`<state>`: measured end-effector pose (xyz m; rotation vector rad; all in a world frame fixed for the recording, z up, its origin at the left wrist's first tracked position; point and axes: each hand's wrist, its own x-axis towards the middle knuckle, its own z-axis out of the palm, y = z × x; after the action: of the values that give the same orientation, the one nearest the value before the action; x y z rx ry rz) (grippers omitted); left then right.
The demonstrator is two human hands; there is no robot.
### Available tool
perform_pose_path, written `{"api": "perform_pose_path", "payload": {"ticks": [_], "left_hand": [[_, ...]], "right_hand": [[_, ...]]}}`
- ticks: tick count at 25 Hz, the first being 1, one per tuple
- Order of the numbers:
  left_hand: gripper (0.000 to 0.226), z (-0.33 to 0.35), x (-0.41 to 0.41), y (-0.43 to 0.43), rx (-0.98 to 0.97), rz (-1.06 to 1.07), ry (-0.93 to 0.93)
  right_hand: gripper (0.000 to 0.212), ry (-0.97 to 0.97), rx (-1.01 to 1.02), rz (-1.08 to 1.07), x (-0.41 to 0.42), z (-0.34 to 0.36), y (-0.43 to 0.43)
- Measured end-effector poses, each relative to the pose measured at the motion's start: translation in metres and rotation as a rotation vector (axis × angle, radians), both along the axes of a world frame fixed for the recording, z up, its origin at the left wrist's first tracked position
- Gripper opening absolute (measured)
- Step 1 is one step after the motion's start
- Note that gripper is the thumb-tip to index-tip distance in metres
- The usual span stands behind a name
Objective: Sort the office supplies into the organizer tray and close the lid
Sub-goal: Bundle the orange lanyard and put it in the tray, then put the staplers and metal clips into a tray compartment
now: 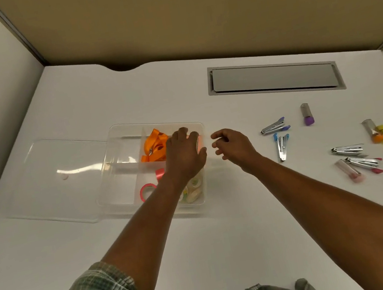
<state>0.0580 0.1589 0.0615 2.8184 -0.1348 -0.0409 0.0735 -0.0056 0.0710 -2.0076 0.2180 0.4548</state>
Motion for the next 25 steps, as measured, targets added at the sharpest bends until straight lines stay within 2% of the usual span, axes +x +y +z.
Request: {"api": "perform_pose_path", "payload": {"ticks": [2,5,7,9,12,15,19,25], "left_hand": [[0.049,0.000,-0.005,-0.030,-0.033,-0.059,-0.003],[0.049,-0.005,-0.012,-0.074,-0.032,-0.160,0.030],[0.050,-0.011,-0.016,-0.100,-0.023,-0.216,0.073],[0.051,-0.019,-0.020,-0.123,-0.009,-0.252,0.120],[0.053,-0.028,-0.022,-0.151,0.021,-0.285,0.169],[0.054,-0.034,-0.017,-0.174,0.066,-0.289,0.195],[0.060,-0.037,0.000,-0.204,0.141,-0.300,0.216],[0.062,-0.050,0.031,-0.237,0.233,-0.291,0.275]], "right_hand": [[0.026,-0.059,-0.103,0.011,-0.008,-0.006,-0.028],[0.028,-0.166,-0.471,0.082,-0.023,-0.023,-0.082],[0.041,-0.126,-0.711,0.152,-0.032,-0.034,-0.116],[0.057,-0.071,-0.824,0.271,-0.040,-0.042,-0.142],[0.069,-0.021,-0.837,0.452,-0.042,-0.048,-0.163],[0.060,-0.030,-0.838,0.512,-0.048,-0.051,-0.174],[0.034,-0.130,-0.841,0.488,-0.060,-0.054,-0.190],[0.042,-0.183,-0.713,0.349,-0.078,-0.060,-0.221]]}}
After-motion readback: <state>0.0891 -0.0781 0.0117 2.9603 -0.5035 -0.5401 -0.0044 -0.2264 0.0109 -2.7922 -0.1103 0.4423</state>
